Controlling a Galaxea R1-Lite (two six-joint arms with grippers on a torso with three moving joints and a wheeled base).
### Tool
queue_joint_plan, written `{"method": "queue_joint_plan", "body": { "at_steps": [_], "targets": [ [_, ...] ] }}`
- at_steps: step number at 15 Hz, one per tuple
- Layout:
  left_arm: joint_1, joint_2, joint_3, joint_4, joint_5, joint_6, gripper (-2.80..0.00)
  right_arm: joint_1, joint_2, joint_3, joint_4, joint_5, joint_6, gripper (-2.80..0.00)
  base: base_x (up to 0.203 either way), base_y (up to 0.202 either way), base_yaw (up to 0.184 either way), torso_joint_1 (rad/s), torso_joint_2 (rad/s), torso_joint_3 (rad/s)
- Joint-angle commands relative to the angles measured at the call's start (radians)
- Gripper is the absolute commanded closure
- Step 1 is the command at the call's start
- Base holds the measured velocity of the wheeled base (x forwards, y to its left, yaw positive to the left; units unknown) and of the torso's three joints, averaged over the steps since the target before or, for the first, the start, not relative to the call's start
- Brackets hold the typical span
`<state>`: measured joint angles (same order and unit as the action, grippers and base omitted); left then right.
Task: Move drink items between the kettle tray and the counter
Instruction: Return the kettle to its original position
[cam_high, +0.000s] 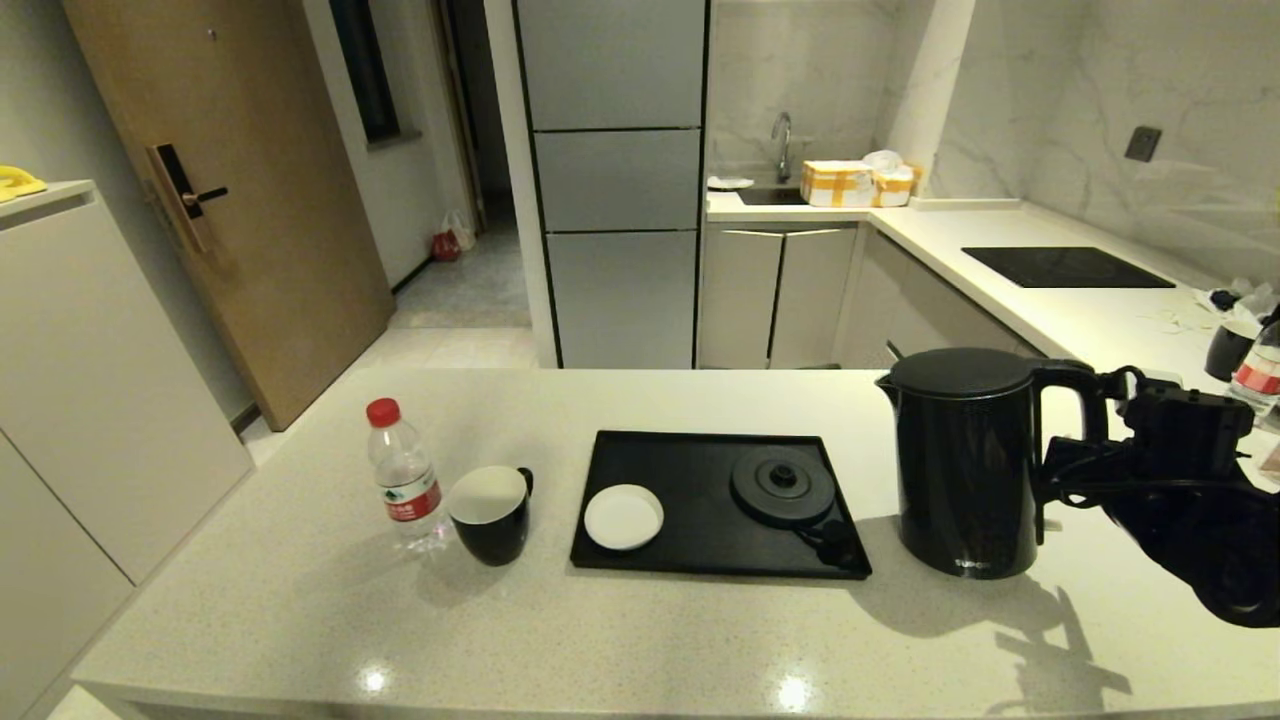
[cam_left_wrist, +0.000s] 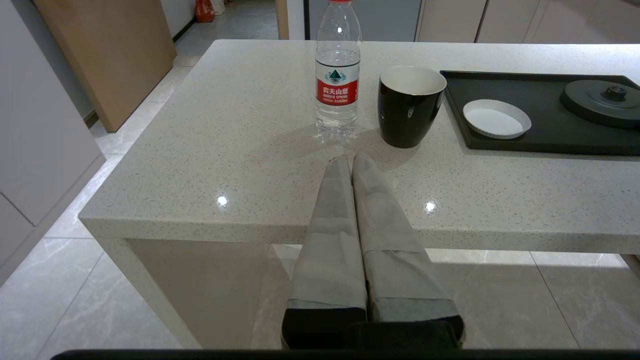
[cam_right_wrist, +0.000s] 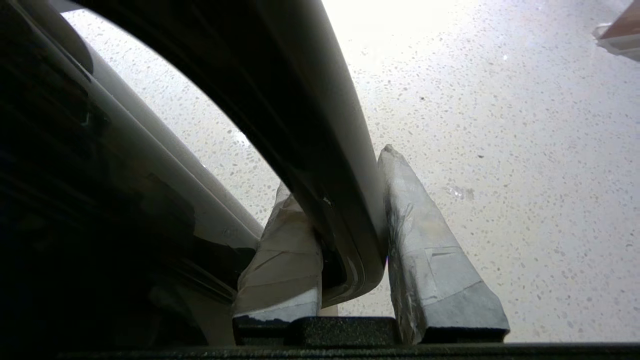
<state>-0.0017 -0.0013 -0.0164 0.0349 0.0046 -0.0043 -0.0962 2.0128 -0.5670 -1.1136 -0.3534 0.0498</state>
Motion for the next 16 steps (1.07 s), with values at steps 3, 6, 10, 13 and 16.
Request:
{"method": "queue_joint_plan", "body": {
  "at_steps": [3,6,10,13,16],
  "targets": [
    [0.000,0.000,0.000,0.000,0.000,0.000,0.00,0.025,-0.030,-0.017,-0.002,-0.023,0.001,0.00,0.000,0.000,0.000,0.000,0.00,0.000],
    [0.000,0.000,0.001,0.000,0.000,0.000,0.00,0.038,-0.071,-0.059,0.043,-0.044,0.001,0.00,0.000,0.000,0.000,0.000,0.00,0.000],
    [0.000,0.000,0.001,0.000,0.000,0.000,0.00,0.097,-0.103,-0.098,0.099,-0.057,0.004,0.00,0.000,0.000,0.000,0.000,0.00,0.000],
    [0.000,0.000,0.001,0.000,0.000,0.000,0.00,0.194,-0.106,-0.186,0.160,-0.112,0.004,0.00,0.000,0.000,0.000,0.000,0.00,0.000],
    [0.000,0.000,0.000,0.000,0.000,0.000,0.00,0.259,-0.069,-0.272,0.202,-0.116,0.004,0.00,0.000,0.000,0.000,0.000,0.00,0.000]
  ]
}}
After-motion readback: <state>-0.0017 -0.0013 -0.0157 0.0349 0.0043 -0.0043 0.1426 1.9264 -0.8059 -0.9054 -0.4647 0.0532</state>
